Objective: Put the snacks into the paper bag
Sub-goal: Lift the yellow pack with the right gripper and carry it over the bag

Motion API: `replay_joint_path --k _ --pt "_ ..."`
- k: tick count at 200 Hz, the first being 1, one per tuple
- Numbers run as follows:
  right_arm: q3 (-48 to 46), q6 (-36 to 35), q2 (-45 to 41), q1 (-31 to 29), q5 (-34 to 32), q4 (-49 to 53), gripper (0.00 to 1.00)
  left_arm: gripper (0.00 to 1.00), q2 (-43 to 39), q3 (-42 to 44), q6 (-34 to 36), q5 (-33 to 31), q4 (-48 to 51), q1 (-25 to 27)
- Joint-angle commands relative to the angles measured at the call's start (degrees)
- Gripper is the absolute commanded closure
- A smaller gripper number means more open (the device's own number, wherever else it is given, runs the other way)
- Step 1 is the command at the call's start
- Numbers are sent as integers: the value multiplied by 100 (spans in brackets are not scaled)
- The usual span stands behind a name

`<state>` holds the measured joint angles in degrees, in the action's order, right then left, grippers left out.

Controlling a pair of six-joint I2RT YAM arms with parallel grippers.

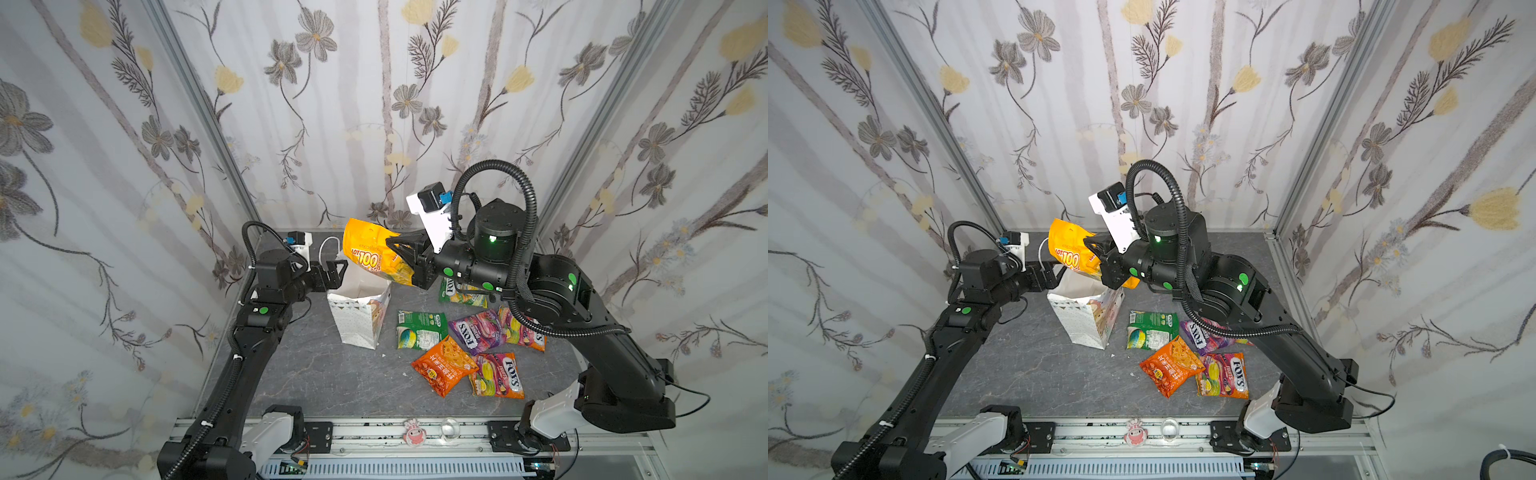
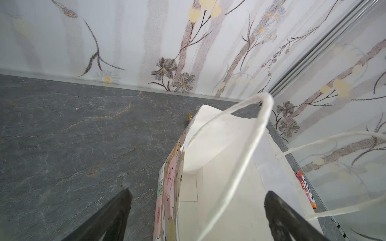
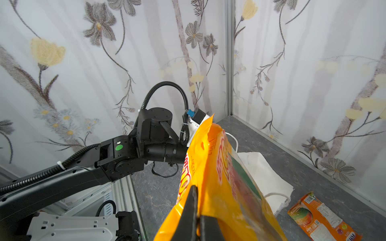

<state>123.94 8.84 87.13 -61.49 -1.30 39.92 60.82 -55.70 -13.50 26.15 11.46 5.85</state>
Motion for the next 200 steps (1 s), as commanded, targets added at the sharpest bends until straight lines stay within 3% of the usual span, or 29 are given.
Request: replay_joint_path --k 1,41,81,127,200 --pt "242 -181 58 -3 164 -563 100 0 27 -81 74 127 -21 -5" --pt "268 -225 215 0 432 -979 100 0 52 -46 62 221 -65 4" --pt "526 -432 661 22 292 -958 100 0 132 -45 51 338 -79 32" --pt "530 -462 1061 159 307 -1152 100 10 202 -82 66 346 -14 67" --pt "534 -359 1480 630 118 -771 100 9 312 -103 58 321 57 85"
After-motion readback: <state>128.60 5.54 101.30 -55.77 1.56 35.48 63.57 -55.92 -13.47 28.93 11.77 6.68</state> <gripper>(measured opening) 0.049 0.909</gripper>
